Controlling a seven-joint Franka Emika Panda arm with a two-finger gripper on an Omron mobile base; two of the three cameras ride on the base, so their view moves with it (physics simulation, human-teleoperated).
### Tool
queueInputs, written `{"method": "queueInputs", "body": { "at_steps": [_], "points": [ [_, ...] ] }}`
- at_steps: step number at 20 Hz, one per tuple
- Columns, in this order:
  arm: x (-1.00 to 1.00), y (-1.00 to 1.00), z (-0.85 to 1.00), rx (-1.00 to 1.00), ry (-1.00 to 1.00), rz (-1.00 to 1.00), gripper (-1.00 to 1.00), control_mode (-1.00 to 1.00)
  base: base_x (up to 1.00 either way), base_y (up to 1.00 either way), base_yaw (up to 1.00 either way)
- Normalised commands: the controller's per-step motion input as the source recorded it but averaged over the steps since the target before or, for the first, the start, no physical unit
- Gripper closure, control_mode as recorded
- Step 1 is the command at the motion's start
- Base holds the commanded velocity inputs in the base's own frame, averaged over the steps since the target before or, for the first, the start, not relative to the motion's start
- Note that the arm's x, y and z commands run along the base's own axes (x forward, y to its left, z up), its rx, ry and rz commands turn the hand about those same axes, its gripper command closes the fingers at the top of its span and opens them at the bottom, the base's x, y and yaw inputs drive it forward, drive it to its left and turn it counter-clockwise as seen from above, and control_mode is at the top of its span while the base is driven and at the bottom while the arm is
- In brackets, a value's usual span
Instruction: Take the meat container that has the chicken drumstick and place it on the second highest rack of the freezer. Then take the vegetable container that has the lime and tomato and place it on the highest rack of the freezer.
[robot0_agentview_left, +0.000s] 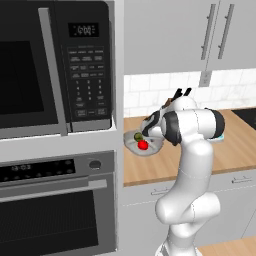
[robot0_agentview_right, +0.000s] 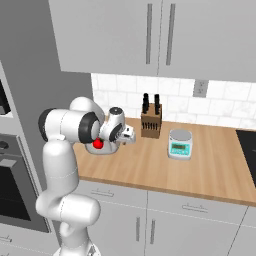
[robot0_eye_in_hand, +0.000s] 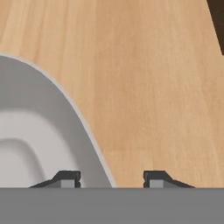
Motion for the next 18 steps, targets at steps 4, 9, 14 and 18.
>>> {"method": "queueInputs", "body": {
  "at_steps": [4,9,14,18],
  "points": [
    [0.0,0.0,0.0,0.0,0.0,0.0,1.0,-1.0,0.0,0.0,0.0],
    [0.0,-0.01,0.0,0.0,0.0,0.0,1.0,-1.0,0.0,0.0,0.0],
    [-0.08,-0.19,0.16,0.0,0.01,-0.07,1.0,-1.0,0.0,0.0,0.0],
    [-0.34,-0.44,0.44,0.0,0.05,-0.13,1.0,-1.0,0.0,0.0,0.0]
  ]
}}
